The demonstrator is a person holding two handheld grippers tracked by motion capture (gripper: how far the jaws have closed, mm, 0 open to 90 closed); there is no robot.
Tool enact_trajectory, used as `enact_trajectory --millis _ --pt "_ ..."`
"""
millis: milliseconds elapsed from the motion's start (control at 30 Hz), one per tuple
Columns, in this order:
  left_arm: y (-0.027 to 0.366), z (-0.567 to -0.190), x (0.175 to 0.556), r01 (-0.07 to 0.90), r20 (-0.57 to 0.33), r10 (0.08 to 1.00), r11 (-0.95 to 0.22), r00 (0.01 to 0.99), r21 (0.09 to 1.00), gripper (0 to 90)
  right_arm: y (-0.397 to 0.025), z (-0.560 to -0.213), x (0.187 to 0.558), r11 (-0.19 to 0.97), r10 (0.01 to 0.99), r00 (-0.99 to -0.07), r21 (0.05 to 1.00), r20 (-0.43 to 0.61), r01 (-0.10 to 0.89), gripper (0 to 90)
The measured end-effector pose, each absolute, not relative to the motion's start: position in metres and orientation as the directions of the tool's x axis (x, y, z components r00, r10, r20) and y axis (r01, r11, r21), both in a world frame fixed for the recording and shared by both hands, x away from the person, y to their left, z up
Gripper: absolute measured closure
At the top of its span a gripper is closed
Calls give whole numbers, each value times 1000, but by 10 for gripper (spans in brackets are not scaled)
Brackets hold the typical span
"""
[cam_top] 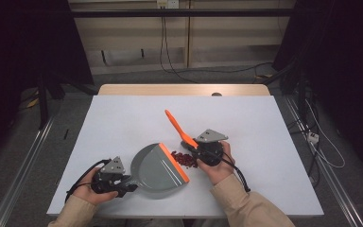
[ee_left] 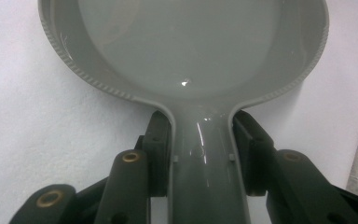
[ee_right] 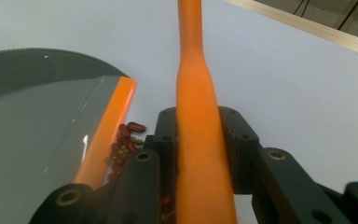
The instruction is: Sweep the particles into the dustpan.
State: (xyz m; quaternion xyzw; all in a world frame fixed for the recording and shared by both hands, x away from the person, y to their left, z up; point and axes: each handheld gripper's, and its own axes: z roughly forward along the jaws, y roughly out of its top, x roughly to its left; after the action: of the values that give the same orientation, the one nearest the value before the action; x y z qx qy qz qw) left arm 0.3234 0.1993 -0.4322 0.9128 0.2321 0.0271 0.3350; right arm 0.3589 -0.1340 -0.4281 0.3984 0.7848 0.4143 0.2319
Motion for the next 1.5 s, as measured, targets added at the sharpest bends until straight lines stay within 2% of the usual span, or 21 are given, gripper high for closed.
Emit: enact_trajectory --millis 900,1500 --pt "194 -431 324 408 -114 433 -681 894 609 626 -109 -433 346 274 822 -569 860 24 432 708" --pt "187 -431 321 408 -125 425 -683 897 605 625 -108 -433 344 257 821 -569 862 43 437 707"
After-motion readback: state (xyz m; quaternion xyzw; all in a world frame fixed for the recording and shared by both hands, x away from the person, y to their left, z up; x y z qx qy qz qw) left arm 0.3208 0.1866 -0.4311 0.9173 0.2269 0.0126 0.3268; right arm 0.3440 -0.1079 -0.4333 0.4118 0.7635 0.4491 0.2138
